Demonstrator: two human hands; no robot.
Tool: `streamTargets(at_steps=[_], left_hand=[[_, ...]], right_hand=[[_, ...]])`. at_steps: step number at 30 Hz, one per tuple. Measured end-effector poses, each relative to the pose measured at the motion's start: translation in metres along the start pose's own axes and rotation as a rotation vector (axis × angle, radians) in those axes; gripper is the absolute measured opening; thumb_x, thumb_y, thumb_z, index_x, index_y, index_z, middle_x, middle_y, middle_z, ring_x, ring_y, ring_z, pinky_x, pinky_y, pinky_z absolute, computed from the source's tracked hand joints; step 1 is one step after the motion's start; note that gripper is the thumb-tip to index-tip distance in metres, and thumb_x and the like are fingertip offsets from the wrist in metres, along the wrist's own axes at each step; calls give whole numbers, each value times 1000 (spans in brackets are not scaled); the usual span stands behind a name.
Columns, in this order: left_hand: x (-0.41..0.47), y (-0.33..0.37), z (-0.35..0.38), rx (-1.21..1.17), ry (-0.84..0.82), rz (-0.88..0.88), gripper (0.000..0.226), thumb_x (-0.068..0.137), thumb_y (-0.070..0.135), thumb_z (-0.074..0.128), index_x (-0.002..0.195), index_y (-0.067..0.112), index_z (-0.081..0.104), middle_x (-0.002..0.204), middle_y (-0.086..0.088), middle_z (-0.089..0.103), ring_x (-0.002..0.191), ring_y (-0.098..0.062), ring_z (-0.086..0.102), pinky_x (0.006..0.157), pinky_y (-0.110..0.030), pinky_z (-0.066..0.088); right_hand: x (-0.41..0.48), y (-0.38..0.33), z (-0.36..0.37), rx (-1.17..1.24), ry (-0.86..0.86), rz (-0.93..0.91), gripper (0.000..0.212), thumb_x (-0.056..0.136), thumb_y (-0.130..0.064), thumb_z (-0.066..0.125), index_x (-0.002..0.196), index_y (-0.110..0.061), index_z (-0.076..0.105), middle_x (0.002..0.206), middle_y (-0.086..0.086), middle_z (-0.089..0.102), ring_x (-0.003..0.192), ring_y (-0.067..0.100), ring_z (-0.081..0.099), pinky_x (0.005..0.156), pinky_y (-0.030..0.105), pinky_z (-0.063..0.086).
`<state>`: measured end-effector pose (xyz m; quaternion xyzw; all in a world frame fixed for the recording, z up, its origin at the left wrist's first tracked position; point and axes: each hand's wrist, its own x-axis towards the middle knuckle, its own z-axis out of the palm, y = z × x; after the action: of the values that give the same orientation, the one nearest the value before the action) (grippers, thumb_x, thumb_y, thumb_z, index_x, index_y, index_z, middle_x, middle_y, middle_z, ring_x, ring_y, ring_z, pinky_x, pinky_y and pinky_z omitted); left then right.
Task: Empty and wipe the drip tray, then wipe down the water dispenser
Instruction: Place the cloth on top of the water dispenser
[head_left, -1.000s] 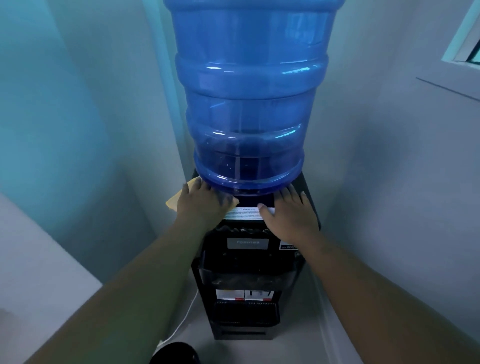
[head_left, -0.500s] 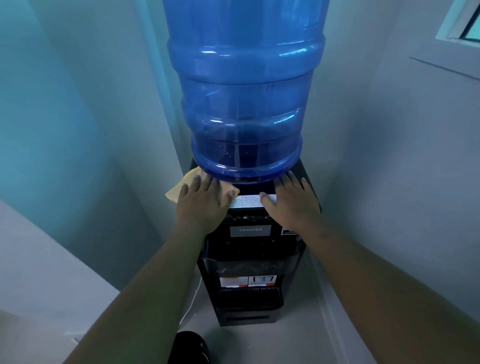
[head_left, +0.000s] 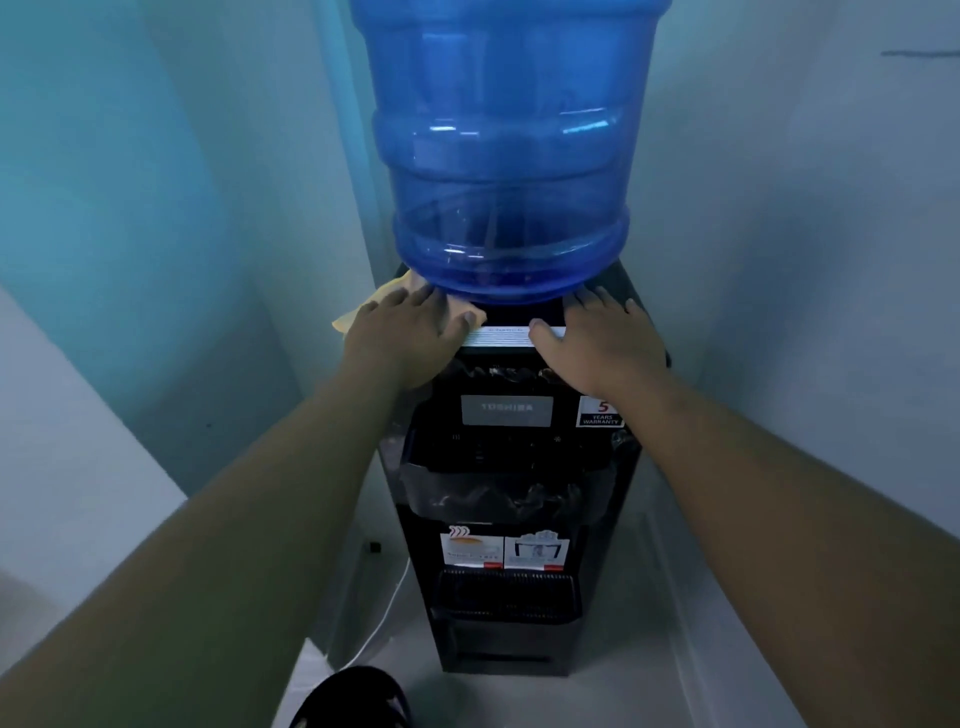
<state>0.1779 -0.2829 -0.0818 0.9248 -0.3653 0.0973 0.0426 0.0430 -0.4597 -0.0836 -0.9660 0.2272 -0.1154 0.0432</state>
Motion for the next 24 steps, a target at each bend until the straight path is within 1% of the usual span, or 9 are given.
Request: streamTargets(at_steps=[5,9,12,14,15,17,19,21,24], left_hand=[[4,0,-3,-37,20,42,66,95,68,15,147,35,38,159,-2,32,141,-29,36,108,-51,36],[-18,1,-2,32,147,60,72,95,69,11,135,25,51,146,-7,49,126,-31,50,97,-50,44],[-33,2,7,92,287,112,67,98,63,14,140,23,49,147,-5,50,132,-29,47,105,-47,38],[-49,8,18,88,356,132,69,98,64,19,149,22,40,154,-3,42,143,-25,35,115,-48,28],[-52,10,18,91,361,129,73,96,66,18,151,22,35,157,-2,38,147,-23,28,118,-49,23],[-65,16,26,131,378,107,79,93,69,15,153,21,31,160,-2,31,149,-23,22,120,-52,17],[-78,21,30,177,383,89,81,92,69,16,154,17,29,162,-4,28,149,-26,21,118,-55,18],[-97,26,34,199,377,78,82,93,68,21,155,14,25,162,-5,26,149,-29,21,117,-57,18],[-131,36,36,213,398,79,83,93,67,27,155,12,24,162,-6,27,148,-31,21,118,-58,17]], right_hand=[[-2,3,3,-28,109,-8,70,93,-58,21,134,-9,49,138,14,51,125,29,47,106,47,33],[-18,3,12,-31,264,-40,60,97,-53,23,118,-11,60,119,9,61,106,29,56,91,42,39],[-24,3,13,-34,321,-55,58,99,-52,23,111,-11,61,109,8,62,100,28,56,90,42,40],[-37,3,19,-51,359,-79,54,99,-52,24,103,-12,59,101,6,60,100,27,55,94,45,39],[-40,4,20,-52,364,-84,53,98,-53,24,106,-12,57,103,6,59,106,28,54,99,46,37],[-54,7,27,-74,365,-91,60,98,-55,25,133,-11,48,132,8,54,131,29,43,112,49,28],[-68,10,33,-77,354,-90,69,98,-57,24,152,-14,26,157,8,30,147,26,20,119,50,14],[-88,12,39,-66,338,-90,71,98,-58,25,155,-17,14,163,8,13,150,25,5,121,49,6],[-120,11,46,-49,313,-84,73,96,-58,28,156,-20,10,164,8,4,150,26,-1,121,48,4]])
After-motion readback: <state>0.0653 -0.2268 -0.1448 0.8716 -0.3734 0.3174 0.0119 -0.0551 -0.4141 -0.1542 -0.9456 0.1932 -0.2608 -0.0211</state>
